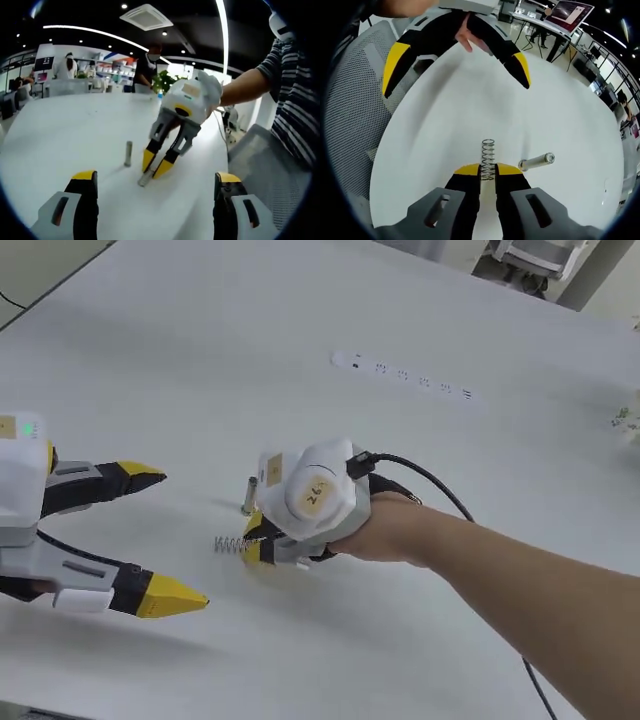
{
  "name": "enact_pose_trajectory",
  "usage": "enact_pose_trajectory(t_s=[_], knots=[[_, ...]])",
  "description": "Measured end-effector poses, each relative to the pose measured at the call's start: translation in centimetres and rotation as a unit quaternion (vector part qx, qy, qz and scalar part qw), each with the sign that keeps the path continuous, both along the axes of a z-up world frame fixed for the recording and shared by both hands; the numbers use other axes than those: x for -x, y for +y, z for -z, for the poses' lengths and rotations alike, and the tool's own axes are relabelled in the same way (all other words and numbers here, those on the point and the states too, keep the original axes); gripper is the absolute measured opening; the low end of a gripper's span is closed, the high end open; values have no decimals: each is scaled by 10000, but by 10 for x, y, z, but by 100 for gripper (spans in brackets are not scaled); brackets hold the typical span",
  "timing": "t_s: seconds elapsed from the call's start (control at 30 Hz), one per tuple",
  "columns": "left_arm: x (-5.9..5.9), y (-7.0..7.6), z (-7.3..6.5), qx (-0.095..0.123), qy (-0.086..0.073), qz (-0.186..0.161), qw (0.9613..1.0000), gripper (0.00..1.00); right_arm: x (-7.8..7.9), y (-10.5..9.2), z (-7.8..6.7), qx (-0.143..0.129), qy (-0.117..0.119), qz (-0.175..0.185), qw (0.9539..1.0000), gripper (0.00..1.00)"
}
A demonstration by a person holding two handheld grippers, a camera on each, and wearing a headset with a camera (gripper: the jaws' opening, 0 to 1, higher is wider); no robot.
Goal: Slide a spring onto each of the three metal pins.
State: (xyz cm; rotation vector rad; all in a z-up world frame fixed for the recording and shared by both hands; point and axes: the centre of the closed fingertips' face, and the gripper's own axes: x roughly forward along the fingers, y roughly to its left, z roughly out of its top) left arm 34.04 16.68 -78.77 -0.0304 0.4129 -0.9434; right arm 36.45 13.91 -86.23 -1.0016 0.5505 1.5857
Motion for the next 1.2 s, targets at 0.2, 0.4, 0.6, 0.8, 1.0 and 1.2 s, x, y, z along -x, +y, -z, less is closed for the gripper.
enact_pose_trajectory(t_s=[0.2,0.4,0.6,0.8,1.0,1.2], knots=[[2,-6,3,-17,38,68,10000,93,-1,-1,0,-65,216,322,9992,8],[1,-12,0,-16,14,141,9999,93,2,-5,-8,-89,182,313,9993,8],[2,-16,-2,-8,-2,197,9998,92,1,-11,-22,-174,159,403,9989,8],[2,-19,-2,2,-7,244,9997,91,3,-22,-33,-199,134,432,9988,8],[2,-21,-4,4,-15,280,9996,90,8,-35,-40,-279,147,540,9980,8],[4,-26,-5,3,-13,367,9993,88,13,-47,-44,-261,164,608,9977,8]])
